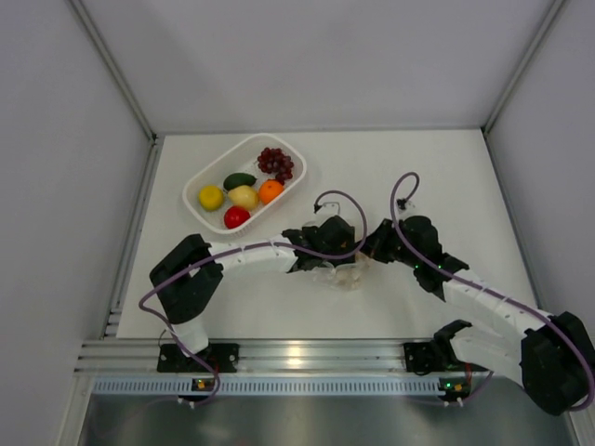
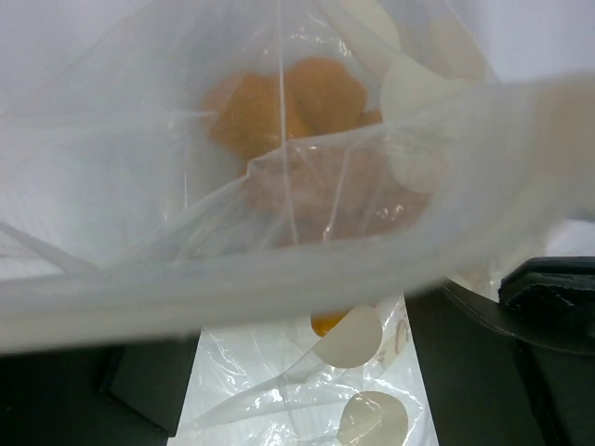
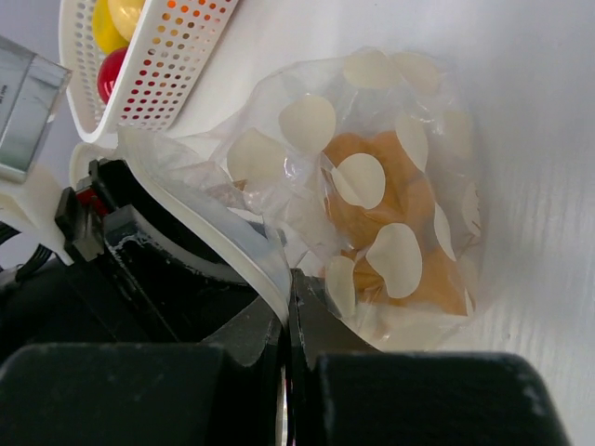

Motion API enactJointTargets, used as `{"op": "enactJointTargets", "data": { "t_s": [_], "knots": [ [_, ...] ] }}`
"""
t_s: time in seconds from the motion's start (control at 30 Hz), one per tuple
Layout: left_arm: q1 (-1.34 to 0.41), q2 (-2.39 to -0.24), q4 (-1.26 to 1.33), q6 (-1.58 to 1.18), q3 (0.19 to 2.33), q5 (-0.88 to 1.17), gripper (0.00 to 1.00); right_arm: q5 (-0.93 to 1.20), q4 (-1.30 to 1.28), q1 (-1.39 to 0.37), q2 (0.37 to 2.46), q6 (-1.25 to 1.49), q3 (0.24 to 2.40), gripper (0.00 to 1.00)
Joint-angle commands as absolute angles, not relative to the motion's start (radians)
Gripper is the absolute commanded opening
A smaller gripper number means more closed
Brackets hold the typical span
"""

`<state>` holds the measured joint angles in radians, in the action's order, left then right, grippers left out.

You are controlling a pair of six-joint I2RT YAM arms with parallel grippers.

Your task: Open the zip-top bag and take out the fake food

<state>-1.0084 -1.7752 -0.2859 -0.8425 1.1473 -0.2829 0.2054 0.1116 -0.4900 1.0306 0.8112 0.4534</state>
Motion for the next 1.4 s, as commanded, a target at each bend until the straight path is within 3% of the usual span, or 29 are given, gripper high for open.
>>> {"op": "enactJointTargets", "data": {
  "t_s": [0.0,0.43,0.83,1.17,1.37],
  "knots": [
    [-1.006,-1.724,-0.295,-0.831,1.161,-0.318,0.90,0.184,0.105,-0.528,1.025,0.757,0.509,0.00],
    [-1.008,-1.985,-0.293,-0.885,1.422,-0.330,0.95,0.193,-0.126,-0.531,0.835,0.574,0.427,0.00],
    [-1.028,-2.214,-0.293,-0.900,1.565,-0.204,0.93,0.176,-0.066,-0.526,0.831,0.563,0.301,0.00],
    [-1.063,-2.256,-0.288,-0.871,1.621,-0.100,0.81,0.299,0.031,-0.468,0.848,0.569,0.259,0.00],
    [-1.112,-2.283,-0.158,-0.923,1.624,-0.005,0.72,0.333,0.040,-0.411,0.859,0.557,0.249,0.00]
  ]
}}
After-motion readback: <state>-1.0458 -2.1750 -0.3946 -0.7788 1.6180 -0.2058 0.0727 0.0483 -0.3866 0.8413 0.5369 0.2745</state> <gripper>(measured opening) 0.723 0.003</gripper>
